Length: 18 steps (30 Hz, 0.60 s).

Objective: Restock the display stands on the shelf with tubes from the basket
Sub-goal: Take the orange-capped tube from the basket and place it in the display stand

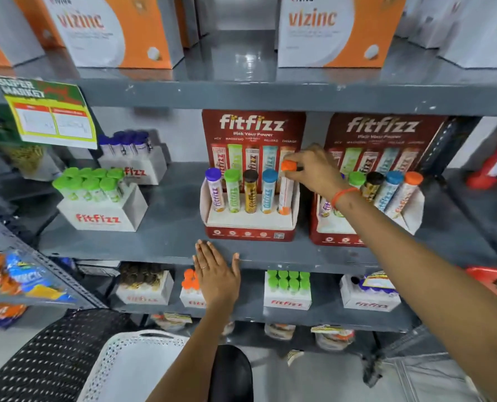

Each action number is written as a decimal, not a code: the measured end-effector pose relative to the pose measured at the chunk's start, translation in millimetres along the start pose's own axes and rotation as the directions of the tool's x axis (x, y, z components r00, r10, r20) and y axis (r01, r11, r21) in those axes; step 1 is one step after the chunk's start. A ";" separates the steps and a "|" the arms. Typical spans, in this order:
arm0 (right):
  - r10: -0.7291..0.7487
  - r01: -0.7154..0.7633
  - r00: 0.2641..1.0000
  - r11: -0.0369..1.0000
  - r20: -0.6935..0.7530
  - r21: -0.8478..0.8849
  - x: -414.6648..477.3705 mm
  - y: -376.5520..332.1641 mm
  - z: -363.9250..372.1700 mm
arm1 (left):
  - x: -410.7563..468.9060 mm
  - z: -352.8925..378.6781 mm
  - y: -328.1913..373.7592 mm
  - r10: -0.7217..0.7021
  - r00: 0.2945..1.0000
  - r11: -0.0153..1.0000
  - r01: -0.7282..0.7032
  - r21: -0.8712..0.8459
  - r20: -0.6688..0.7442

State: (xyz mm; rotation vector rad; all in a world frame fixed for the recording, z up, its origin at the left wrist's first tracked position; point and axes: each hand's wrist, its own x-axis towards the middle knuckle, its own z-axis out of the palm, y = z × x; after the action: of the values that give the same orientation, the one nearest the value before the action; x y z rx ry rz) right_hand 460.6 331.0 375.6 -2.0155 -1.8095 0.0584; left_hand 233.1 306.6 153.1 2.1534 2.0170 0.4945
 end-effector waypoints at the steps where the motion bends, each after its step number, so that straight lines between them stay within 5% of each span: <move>1: -0.009 0.009 1.000 1.000 0.003 -0.003 2.7 -1.4 0.5 | -0.1 -0.3 0.2 0.001 1.000 1.000 -0.001 -0.006 -0.005; 13: 0.025 0.002 0.990 0.982 0.137 -0.191 3.1 -2.5 3.8 | 0.0 -2.8 0.2 -0.015 1.000 1.000 0.015 0.024 0.017; 18: -0.016 0.028 0.963 0.999 0.271 -0.041 3.9 -4.4 -3.4 | -0.4 -3.3 -1.3 -0.016 1.000 0.999 0.015 0.028 0.021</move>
State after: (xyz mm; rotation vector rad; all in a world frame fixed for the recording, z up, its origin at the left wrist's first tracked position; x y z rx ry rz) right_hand 458.1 334.0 381.1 -2.1020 -2.0123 0.3040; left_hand 230.7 305.9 155.7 2.1478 2.0401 0.4423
